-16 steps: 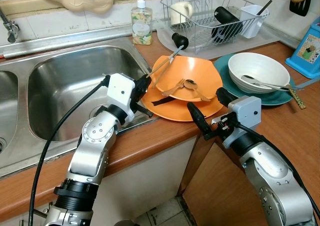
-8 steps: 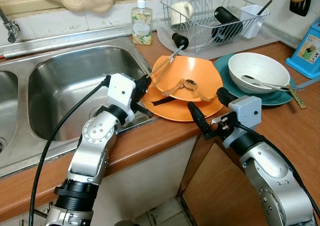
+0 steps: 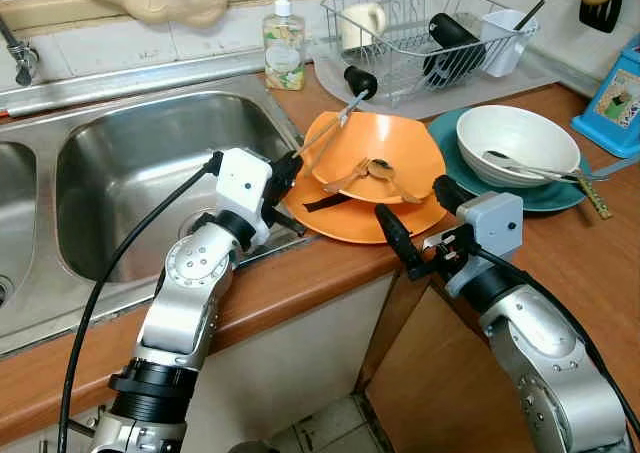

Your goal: Kitchen organization

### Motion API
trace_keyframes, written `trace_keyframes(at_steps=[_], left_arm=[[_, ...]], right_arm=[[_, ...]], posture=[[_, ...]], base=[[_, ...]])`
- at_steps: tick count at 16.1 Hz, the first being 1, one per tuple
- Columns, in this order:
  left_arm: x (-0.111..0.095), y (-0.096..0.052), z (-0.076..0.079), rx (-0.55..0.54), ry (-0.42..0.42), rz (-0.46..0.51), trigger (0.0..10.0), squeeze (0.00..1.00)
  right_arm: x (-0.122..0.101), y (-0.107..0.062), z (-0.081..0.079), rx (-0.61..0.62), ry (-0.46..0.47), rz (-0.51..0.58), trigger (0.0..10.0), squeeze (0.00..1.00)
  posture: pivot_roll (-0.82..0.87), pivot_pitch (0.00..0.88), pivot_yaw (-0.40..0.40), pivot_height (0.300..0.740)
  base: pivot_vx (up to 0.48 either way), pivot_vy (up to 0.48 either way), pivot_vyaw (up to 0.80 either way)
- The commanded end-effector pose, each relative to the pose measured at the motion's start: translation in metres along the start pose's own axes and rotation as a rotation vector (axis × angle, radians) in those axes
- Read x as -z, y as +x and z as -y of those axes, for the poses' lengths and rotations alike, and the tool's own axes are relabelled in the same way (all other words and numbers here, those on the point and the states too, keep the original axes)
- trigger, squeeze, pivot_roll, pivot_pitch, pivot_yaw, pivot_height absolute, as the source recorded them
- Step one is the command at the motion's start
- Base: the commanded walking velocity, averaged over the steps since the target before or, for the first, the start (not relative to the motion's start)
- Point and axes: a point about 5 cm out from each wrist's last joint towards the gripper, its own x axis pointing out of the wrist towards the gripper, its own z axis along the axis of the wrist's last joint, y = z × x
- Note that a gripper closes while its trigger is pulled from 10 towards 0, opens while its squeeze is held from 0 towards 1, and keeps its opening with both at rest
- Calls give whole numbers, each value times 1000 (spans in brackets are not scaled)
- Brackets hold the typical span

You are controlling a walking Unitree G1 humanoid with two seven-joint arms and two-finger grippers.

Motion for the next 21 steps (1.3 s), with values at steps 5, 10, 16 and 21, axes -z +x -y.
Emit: trace_keyframes(at_steps=[5, 10, 16, 21], left_arm=[[-6, 7, 0, -22, 45, 1, 10000, 0], [-13, 9, -2, -33, 75, 25, 10000, 0], [-12, 7, -2, -45, 76, 27, 10000, 0], [-22, 7, -7, -74, 40, 80, 10000, 0]], right_arm=[[3, 0, 4, 2, -7, -13, 10000, 0], [-1, 3, 8, -18, -26, -6, 10000, 0], [-1, 4, 4, -47, -30, -6, 10000, 0], [-2, 6, 5, -48, -32, -1, 10000, 0]], posture=[[-19, 0, -4, 740], [-35, 0, -5, 740], [-33, 0, -10, 740], [-33, 0, -14, 740]], base=[[0, 0, 0], [0, 0, 0], [0, 0, 0], [0, 0, 0]])
